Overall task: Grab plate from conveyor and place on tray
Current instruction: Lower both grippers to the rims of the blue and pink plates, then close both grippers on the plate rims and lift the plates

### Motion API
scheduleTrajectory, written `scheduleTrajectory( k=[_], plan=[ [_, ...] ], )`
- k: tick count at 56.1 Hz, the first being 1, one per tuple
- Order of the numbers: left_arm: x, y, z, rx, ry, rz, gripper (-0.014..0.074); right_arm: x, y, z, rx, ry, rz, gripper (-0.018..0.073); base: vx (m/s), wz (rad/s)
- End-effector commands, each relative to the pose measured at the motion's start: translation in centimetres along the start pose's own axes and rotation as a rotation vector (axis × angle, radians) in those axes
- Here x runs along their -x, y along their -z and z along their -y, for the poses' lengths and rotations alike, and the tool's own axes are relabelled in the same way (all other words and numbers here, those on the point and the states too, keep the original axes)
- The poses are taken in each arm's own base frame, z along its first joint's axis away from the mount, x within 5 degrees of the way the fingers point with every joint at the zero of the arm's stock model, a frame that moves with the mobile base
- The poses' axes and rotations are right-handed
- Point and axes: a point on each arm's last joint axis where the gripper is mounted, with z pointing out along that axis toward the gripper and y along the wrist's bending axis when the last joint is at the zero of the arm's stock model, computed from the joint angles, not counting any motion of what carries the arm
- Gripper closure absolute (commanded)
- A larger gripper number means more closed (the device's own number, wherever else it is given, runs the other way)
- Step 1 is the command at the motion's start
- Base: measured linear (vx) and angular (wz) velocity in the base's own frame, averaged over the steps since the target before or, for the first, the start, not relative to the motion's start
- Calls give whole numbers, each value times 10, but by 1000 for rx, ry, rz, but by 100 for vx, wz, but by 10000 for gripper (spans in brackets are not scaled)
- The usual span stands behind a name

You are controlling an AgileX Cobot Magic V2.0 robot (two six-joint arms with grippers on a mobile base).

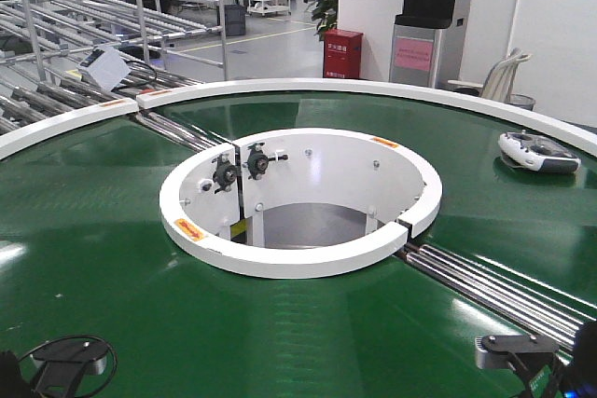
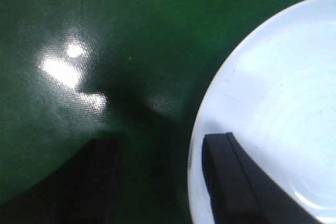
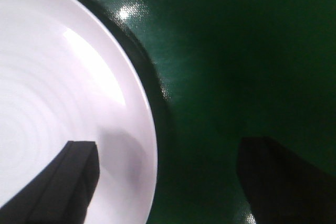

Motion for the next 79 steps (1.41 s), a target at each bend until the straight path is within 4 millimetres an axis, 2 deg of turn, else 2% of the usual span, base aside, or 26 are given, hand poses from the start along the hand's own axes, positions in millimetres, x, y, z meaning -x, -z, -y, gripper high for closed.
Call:
scheduleTrajectory(
  k=[1, 19, 26, 31, 34, 43, 45, 55, 62, 67, 79],
  plan=[
    [12, 12, 9, -28, -16, 93, 134, 11, 13, 0, -5, 7, 92, -21, 0, 0],
    [13, 10, 17, -39, -43, 116, 134, 11, -3, 1, -6, 2, 47, -21, 0, 0],
    [12, 0, 15, -32, -38, 80, 143, 11, -10, 2, -7, 1, 29, 8, 0, 0],
    [10, -9, 15, -29, -34, 42, 191, 11, -12, 2, -7, 0, 23, 91, 0, 0],
    [9, -13, 15, -28, -36, 26, 251, 11, -12, 2, -7, 0, 23, 197, 0, 0],
    [8, -15, 19, -32, -49, 27, 549, 10, -12, 2, -6, 13, 4, 578, 0, 0],
    [8, -15, 20, -32, -51, 28, 604, 9, -12, 2, -6, 14, 2, 575, 0, 0],
    [8, -11, 20, -35, -53, 34, 605, 9, -6, 1, -4, 16, 9, 573, 0, 0],
    [10, 3, 22, -45, -59, 78, 605, 9, 11, -1, -2, 20, 57, 571, 0, 0],
    [12, 22, 25, -56, -68, 142, 604, 8, 29, -2, 0, 24, 112, 571, 0, 0],
    [7, 88, 31, -100, -94, 357, 604, -5, 92, -8, 11, 35, 301, 571, 0, 0]
  ],
)
